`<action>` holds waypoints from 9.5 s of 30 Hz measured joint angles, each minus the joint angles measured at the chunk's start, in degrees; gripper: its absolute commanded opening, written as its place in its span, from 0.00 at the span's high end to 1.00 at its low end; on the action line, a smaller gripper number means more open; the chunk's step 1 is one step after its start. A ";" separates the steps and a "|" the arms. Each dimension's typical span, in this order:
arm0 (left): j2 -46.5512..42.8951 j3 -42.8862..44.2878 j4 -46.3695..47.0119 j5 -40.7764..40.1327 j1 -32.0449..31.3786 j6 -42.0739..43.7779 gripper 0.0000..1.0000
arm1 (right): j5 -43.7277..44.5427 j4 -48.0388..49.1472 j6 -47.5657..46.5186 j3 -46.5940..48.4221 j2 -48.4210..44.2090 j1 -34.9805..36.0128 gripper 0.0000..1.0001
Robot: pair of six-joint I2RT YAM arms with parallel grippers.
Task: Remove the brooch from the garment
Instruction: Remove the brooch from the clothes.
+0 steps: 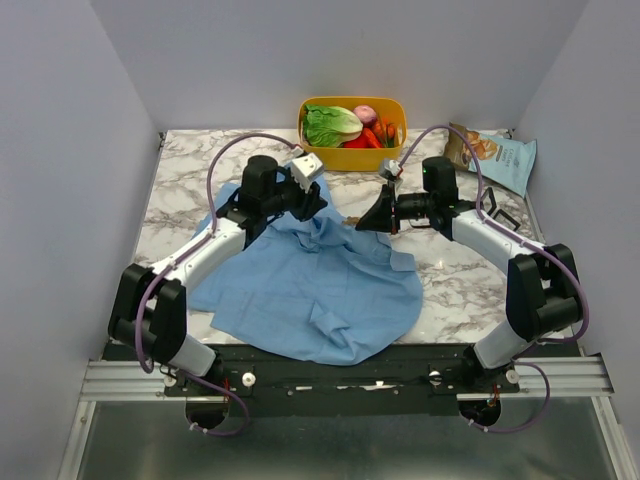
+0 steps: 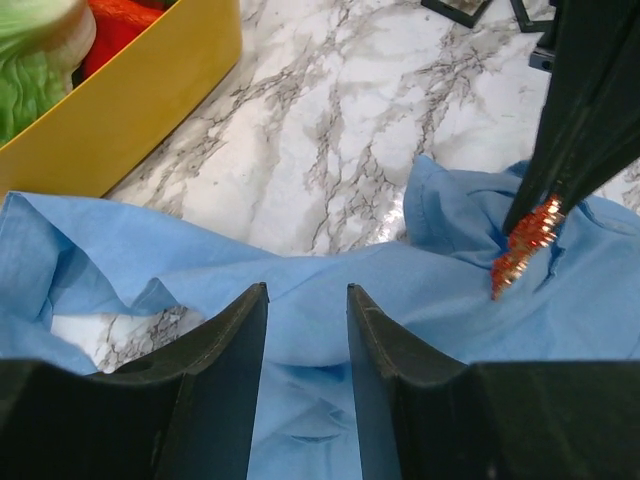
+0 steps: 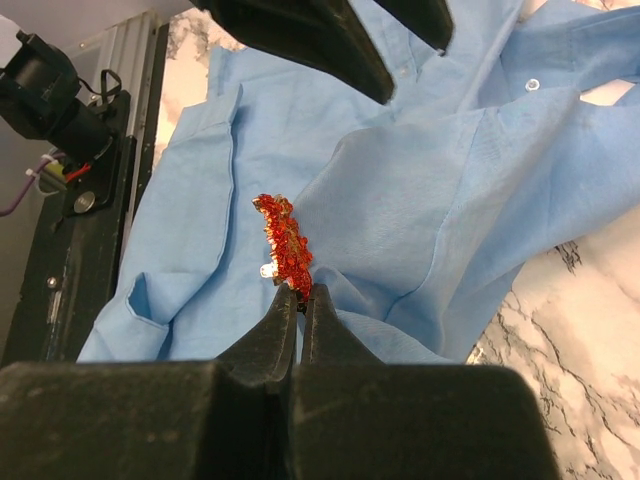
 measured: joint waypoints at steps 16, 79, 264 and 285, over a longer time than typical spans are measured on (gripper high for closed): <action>4.96 -1.51 2.19 -0.55 -4.07 -0.66 0.62 | 0.13 0.52 0.50 0.00 -0.22 0.00 0.99; 9.97 -3.48 13.35 10.43 1.53 -7.93 0.70 | -3.76 13.42 15.98 0.87 1.81 0.00 0.99; 6.75 -10.67 38.34 22.32 1.57 -25.49 0.97 | -8.13 30.99 32.79 0.26 10.40 -0.55 0.99; 6.36 -7.37 23.17 23.37 1.16 -17.38 1.00 | -5.73 -3.21 4.26 9.18 4.31 -0.70 0.43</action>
